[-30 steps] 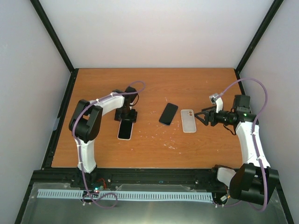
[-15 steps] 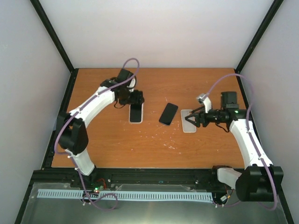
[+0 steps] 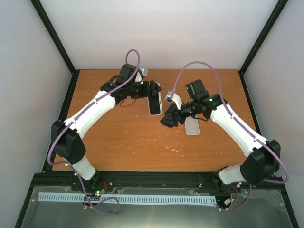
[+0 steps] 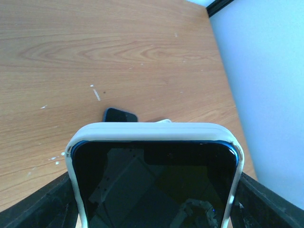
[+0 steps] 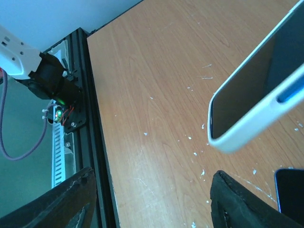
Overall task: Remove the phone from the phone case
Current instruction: Pick up the phone at the center of the board, then adjust the phone.
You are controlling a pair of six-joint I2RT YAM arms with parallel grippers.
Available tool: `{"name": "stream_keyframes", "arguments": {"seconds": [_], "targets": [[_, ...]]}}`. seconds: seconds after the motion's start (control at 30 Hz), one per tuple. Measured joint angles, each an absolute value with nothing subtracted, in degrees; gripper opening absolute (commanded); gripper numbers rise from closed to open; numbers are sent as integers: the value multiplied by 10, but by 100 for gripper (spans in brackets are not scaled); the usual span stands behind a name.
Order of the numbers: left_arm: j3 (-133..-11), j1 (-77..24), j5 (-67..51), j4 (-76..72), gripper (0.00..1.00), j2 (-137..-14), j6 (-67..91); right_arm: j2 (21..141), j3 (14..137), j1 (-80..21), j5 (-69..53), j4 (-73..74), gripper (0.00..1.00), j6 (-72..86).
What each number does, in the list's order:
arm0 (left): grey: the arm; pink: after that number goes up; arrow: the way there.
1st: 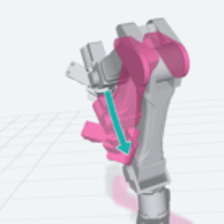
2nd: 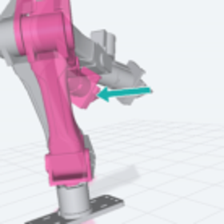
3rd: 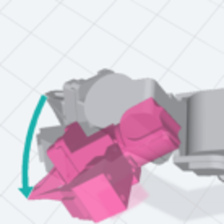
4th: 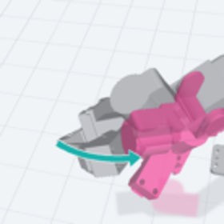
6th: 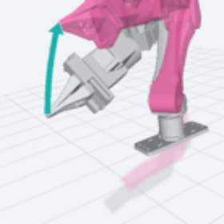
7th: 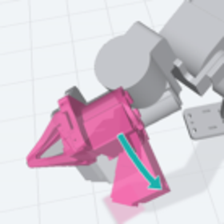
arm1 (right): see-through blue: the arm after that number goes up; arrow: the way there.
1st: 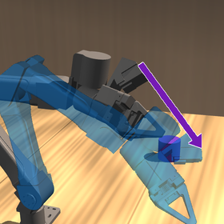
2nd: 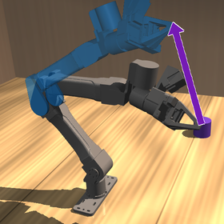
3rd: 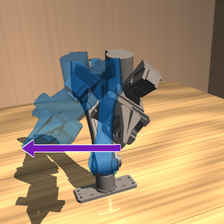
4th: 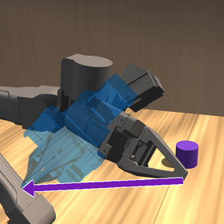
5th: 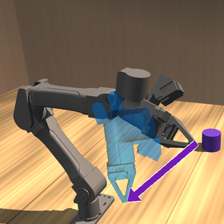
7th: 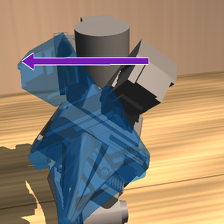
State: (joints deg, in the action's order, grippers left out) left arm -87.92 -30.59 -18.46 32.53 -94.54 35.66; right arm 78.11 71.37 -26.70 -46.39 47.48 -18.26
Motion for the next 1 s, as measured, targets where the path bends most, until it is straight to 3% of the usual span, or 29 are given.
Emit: {"name": "stream_keyframes", "arguments": {"seconds": [0.23, 0.63, 0.77, 1.0], "targets": [[-869, -310, -189, 293, 48, -908, 386, 850, 742, -287, -431, 452, 35, -114], [-827, -311, -175, 257, 48, -874, 405, 852, 752, -289, -440, 402, 37, -62], [-819, -311, -175, 257, 48, -874, 409, 852, 768, -294, -444, 400, 18, -61], [-818, -311, -168, 255, 48, -867, 409, 852, 770, -290, -427, 400, 11, -31]]}}
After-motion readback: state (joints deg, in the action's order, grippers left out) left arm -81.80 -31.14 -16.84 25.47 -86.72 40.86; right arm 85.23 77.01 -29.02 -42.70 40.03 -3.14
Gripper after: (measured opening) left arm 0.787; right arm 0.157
